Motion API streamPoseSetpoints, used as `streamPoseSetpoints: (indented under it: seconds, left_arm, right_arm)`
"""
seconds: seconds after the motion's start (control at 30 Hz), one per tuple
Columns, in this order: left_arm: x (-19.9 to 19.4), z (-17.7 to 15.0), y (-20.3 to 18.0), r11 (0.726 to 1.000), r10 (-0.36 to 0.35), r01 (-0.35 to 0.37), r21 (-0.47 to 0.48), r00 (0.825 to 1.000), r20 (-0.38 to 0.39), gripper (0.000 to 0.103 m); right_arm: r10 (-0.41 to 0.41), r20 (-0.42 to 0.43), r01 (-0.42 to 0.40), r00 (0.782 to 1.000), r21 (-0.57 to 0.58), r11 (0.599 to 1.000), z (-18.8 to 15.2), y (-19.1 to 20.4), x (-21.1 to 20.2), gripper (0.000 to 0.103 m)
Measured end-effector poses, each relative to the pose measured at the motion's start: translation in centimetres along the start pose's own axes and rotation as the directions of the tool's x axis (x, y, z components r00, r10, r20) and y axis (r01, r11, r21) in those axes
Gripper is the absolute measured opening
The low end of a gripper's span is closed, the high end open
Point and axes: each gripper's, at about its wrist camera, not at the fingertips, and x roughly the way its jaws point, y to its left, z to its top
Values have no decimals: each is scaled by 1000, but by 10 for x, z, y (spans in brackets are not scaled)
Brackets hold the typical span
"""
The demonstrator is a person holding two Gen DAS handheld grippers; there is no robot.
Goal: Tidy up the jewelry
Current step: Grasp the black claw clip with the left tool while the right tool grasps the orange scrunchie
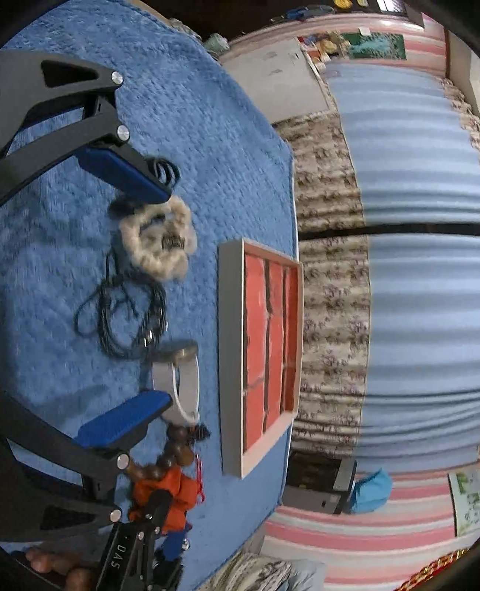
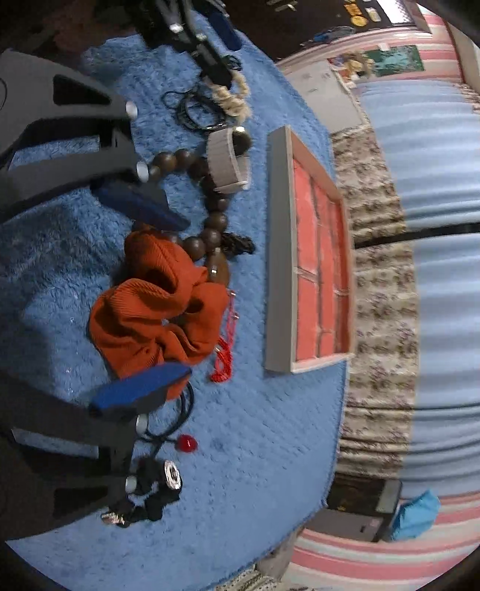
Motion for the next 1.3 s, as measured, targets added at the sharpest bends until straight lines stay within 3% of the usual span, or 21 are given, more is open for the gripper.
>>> streamPoseSetpoints:
  seconds: [0.07, 0.17, 0.27, 0.47, 0.6, 0.7, 0.73, 0.83, 1.03, 1.23, 1.3]
  left_arm:
    - [-2, -1, 9, 1000, 25, -25, -6, 1000, 2, 99]
    - [-5, -2, 24, 997, 75, -75, 13, 997, -2, 99]
    - [-1, -2, 39, 993, 115, -115, 5, 993, -16, 99]
    - [7, -3, 71, 989, 150, -150, -14, 989, -14, 99]
    - [11, -3, 75, 995, 95, -94, 14, 994, -55, 99]
    - [21, -6, 71, 986, 156, -146, 84, 981, -116, 99]
    - [29, -8, 72, 983, 163, -146, 106, 973, -165, 99]
    - [36, -11, 74, 986, 147, -127, 108, 968, -205, 99]
    - [41, -15, 80, 979, 175, -146, 143, 959, -224, 99]
    - [45, -10, 80, 981, 154, -124, 146, 966, -210, 98]
    - [49, -9, 78, 980, 151, -118, 159, 964, -221, 93]
  right_arm:
    - [13, -15, -13, 1000, 4, 1000, -1, -1, 3, 37]
    - [30, -17, -30, 999, 2, 1000, -2, -1, 4, 22]
    - [29, -5, -29, 1000, -4, 1000, -3, 1, 0, 17]
    - [14, 19, -14, 1000, 14, 1000, -7, -7, -13, 16]
    - [-6, 16, 5, 1000, 24, 1000, -9, -10, -20, 16]
    - [-15, 18, 14, 1000, 38, 999, -9, -13, -25, 16]
    - [-18, 20, 17, 1000, 39, 999, -9, -12, -26, 16]
    - [-28, 25, 27, 999, 39, 999, -8, -10, -28, 16]
    - [-41, 22, 40, 999, 31, 999, -6, -2, -28, 17]
    - [-50, 8, 50, 999, 34, 998, -7, 1, -19, 17]
    - [-57, 8, 57, 998, 31, 998, -6, 2, -18, 17]
